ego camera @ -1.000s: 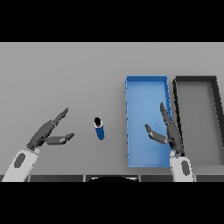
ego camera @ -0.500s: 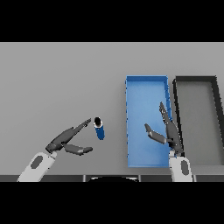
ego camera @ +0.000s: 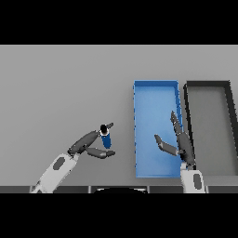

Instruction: Pick up the blue pipe and place it into the blue bin.

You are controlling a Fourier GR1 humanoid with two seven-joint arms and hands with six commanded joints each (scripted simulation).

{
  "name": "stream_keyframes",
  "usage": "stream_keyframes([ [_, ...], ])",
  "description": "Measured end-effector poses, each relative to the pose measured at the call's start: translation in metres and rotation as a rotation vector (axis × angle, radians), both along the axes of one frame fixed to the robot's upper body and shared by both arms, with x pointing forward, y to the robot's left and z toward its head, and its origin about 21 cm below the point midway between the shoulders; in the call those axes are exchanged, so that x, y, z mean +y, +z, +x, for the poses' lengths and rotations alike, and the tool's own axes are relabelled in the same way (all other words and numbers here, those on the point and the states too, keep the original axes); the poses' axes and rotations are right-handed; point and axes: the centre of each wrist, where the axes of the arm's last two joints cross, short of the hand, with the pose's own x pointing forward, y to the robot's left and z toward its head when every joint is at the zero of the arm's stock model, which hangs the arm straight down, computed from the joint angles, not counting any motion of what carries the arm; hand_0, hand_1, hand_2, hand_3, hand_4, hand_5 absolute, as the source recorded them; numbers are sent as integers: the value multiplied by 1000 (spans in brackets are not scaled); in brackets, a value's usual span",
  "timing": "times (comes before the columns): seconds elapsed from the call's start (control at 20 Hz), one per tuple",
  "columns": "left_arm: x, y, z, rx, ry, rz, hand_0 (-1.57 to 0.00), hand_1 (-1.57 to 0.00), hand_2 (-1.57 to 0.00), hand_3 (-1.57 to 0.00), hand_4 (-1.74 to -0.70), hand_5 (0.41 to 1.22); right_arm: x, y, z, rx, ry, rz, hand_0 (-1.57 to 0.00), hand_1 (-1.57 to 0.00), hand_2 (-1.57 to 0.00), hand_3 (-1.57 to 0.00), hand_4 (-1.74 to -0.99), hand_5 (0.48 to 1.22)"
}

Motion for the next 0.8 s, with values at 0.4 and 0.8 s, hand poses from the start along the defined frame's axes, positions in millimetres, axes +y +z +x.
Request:
stream_keyframes([
  [0.4, -29, -11, 13, 31, 18, -189, -443, -592, -699, -721, -1345, 828, -1, -1, 2, 5, -7, 1, 1, 1, 1, 1, -1259, 602],
  [0.8, -42, -18, -4, -30, 45, -221, -1382, -1407, -1425, -1340, -1666, 1155, 0, 2, 4, -16, 7, 0, 1, 1, 1, 1, -1252, 619],
])
